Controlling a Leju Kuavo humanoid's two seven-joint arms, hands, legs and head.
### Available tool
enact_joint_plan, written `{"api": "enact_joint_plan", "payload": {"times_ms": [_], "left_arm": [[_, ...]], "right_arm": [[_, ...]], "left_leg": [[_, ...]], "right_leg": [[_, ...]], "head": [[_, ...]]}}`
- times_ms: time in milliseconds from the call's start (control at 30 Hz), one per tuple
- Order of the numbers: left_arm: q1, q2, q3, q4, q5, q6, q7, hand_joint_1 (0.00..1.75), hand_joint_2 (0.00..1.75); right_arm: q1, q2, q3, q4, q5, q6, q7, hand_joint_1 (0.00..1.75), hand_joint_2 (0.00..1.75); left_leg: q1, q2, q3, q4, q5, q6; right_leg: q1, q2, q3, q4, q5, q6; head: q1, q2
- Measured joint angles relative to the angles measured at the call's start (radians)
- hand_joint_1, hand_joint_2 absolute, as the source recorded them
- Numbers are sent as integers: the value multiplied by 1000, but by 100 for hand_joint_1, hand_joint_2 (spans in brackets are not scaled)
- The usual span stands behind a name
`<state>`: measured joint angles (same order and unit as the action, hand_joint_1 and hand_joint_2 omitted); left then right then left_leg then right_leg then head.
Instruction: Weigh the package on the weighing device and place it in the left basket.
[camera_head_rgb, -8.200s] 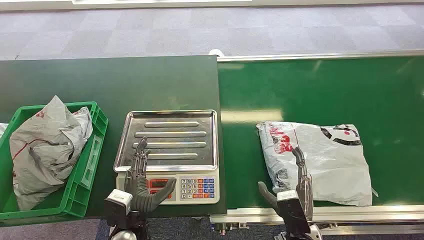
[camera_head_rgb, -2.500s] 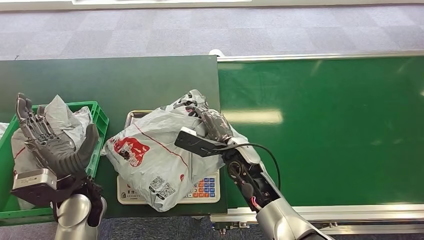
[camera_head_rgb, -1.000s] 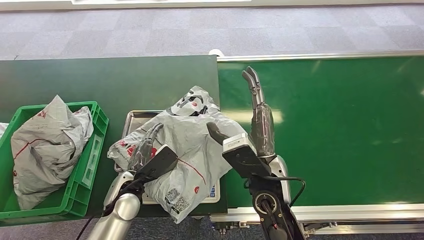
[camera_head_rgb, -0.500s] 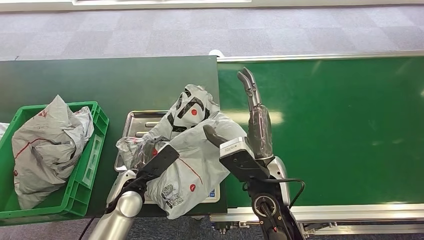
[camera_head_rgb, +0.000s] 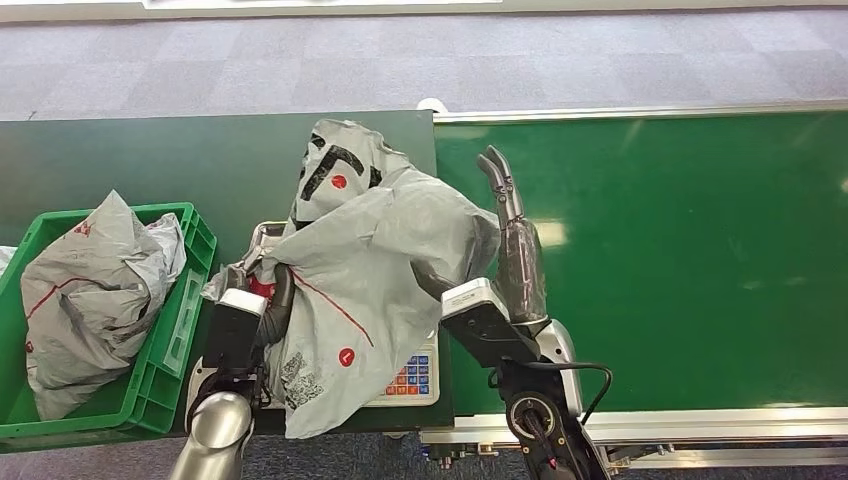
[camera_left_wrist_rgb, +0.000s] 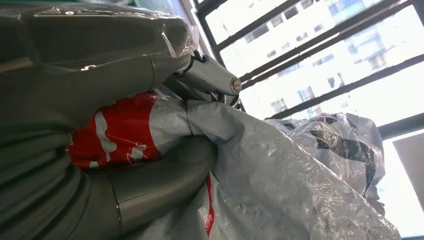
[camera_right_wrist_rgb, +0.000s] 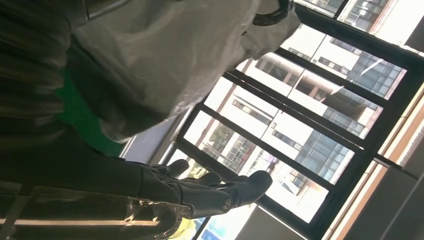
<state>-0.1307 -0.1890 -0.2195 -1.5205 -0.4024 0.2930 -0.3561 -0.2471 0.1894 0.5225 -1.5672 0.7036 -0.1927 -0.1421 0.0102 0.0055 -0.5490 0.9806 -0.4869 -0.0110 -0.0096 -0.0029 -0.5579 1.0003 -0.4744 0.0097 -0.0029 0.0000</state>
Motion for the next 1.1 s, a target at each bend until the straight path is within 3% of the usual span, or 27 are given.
{"api": "enact_joint_plan", "payload": {"times_ms": [233, 500, 667, 867, 1000, 1100], "left_arm": [[60, 20, 60, -177, -14, 176, -29, 175, 175], [94, 40, 240, -217, -220, 358, 113, 175, 175], [99, 45, 384, -186, -357, 398, 215, 175, 175], [93, 32, 536, -136, -495, 401, 231, 173, 175], [78, 11, 607, -115, -556, 402, 237, 2, 175], [64, -1, 639, -100, -567, 402, 246, 0, 175]], "right_arm": [[55, -16, -17, 30, -7, -9, -7, 0, 175], [141, -32, -56, 78, -7, -10, 8, 0, 175], [185, -35, -87, 107, -8, -9, 17, 0, 175], [220, -35, -110, 132, -3, -8, 19, 0, 175], [229, -34, -117, 144, 5, -8, 21, 0, 175], [231, -33, -119, 151, 11, -8, 24, 0, 175]], "left_leg": [[0, 0, 0, 0, 0, 0], [0, 0, 0, 0, 0, 0], [0, 0, 0, 0, 0, 0], [0, 1, 0, 0, 0, 0], [0, 1, 0, 0, 0, 0], [0, 1, 0, 0, 0, 0]], "right_leg": [[0, 0, 0, 0, 0, 0], [0, 0, 0, 0, 0, 0], [0, 0, 0, 0, 0, 0], [0, 0, -1, 0, 0, 0], [0, 0, -1, 0, 0, 0], [0, 0, -1, 0, 0, 0]], "head": [[0, 0], [0, 0], [0, 0], [0, 0], [0, 0], [0, 0]]}}
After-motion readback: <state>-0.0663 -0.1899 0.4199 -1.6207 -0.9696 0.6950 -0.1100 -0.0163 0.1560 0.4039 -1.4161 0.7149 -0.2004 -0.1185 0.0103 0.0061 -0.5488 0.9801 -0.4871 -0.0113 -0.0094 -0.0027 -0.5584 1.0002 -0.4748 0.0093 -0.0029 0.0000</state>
